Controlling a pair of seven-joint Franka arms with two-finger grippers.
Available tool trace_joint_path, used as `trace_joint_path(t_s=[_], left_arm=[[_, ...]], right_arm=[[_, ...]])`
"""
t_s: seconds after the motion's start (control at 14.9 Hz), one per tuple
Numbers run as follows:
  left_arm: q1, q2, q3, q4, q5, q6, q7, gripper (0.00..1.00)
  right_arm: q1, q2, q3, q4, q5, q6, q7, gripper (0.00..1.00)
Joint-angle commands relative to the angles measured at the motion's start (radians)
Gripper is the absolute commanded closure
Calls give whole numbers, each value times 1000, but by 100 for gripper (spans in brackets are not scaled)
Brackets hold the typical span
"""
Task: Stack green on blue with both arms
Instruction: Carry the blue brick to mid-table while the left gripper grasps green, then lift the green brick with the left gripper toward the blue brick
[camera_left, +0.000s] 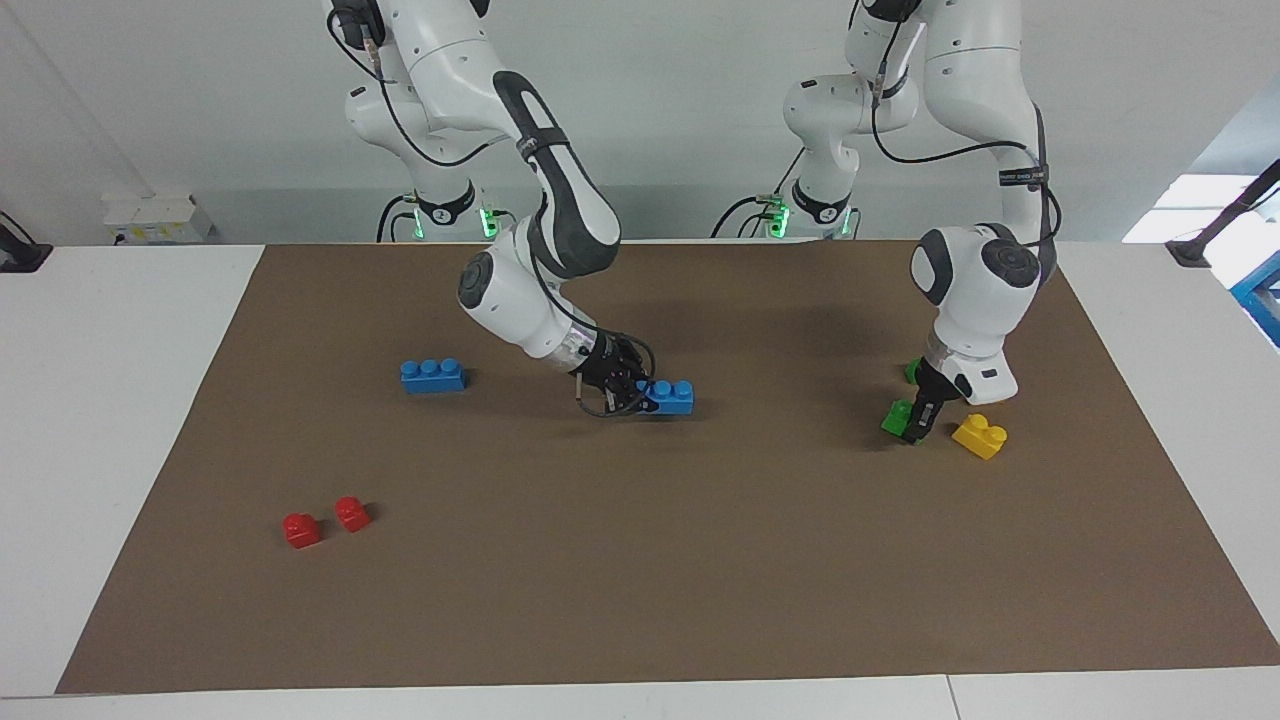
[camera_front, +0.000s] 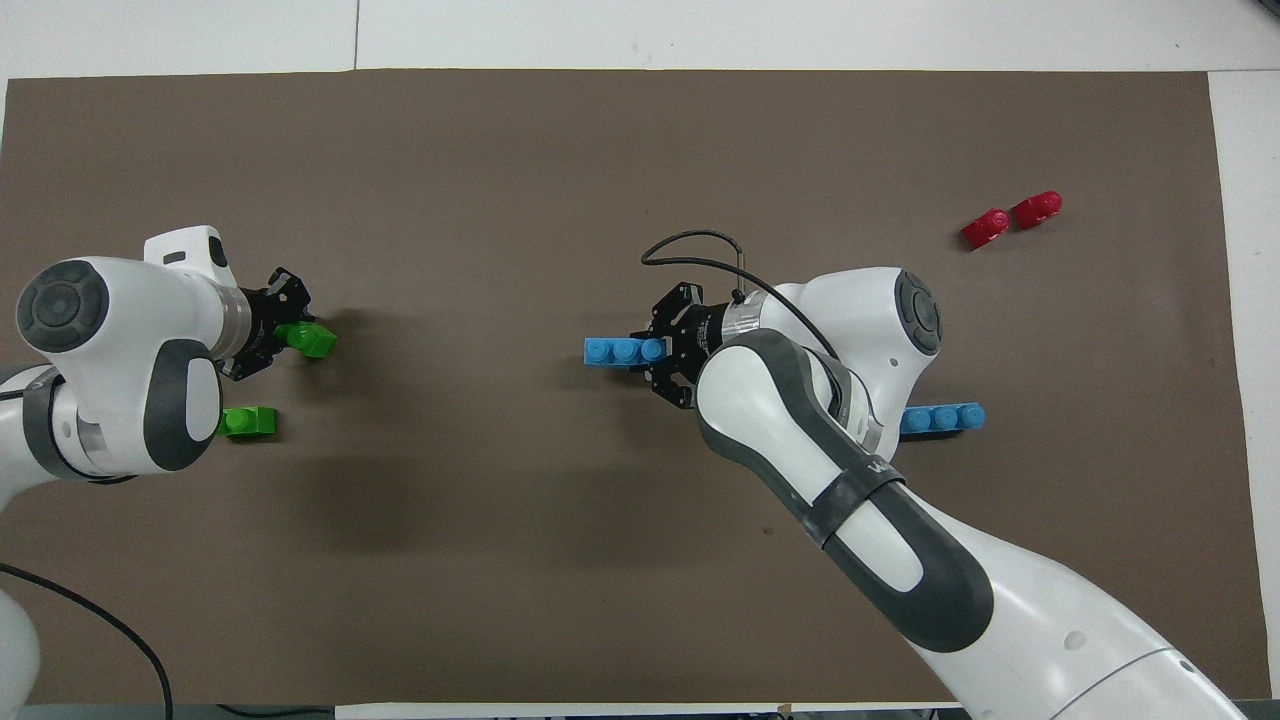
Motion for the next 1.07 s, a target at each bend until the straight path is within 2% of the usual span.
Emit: trace_joint_path(t_s=[0.0, 0.2, 0.4, 0.6, 1.0], left_arm=[[-45, -7, 11, 120, -8, -183, -51, 100], [-102, -11, 11, 236, -7, -338, -183, 100], [-159, -31, 10, 299, -4, -422, -333, 100], [-217, -59, 8, 305, -1, -468, -477, 100], [-367, -67, 8, 296, 1, -472, -814, 100]], right_arm=[[19, 7, 0, -23, 65, 49, -91, 100], [23, 17, 0, -24, 106, 53, -132, 100], [49, 31, 0, -26, 114, 99, -132, 100], [53, 41, 0, -26, 145, 102, -153, 100], [59, 48, 0, -27, 146, 122, -156, 100]])
